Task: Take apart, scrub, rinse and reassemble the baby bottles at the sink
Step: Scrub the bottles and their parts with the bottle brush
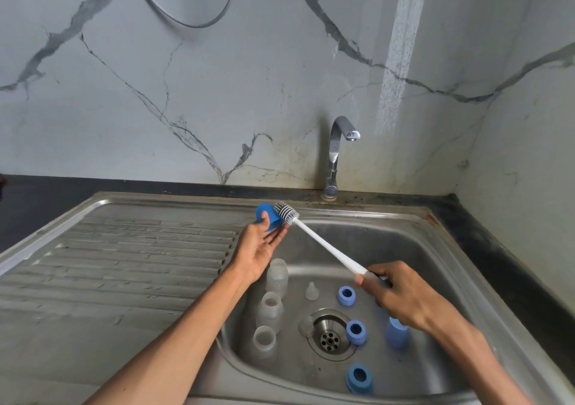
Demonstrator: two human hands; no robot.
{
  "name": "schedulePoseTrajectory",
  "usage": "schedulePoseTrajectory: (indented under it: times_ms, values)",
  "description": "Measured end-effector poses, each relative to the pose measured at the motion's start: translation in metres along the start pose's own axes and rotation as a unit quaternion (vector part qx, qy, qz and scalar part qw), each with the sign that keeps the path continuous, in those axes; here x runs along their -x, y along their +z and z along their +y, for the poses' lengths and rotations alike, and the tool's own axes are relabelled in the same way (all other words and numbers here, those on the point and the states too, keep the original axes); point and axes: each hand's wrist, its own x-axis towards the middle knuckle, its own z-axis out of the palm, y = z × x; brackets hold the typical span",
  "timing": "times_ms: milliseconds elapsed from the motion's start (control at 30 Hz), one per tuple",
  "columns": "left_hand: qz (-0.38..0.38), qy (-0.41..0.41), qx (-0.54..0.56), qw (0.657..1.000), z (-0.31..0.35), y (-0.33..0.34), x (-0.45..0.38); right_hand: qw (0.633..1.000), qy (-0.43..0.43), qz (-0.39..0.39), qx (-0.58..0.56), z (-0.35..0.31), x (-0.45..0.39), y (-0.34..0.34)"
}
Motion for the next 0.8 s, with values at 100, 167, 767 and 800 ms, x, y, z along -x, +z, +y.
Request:
schedulePoseTrajectory:
  times_ms: [100,167,767,800]
  values:
    - [-0.003,0.005,-0.068,0.998,-0.002,-0.002,0.0,1.0,0.006,0.003,0.001,0.0,-0.001,-0.001]
    - [-0.032,-0.005,-0.15,0.988,-0.013,0.003,0.006,1.0,0.011,0.021,0.0,0.001,-0.002,-0.002]
    - [-0.03,-0.016,-0.148,0.988,-0.018,0.01,0.01,0.999,0.028,0.007,-0.023,0.001,-0.003,-0.004]
    - [-0.015,-0.012,-0.134,0.991,-0.015,0.007,0.008,0.999,0.027,0.005,-0.026,0.001,-0.002,-0.003]
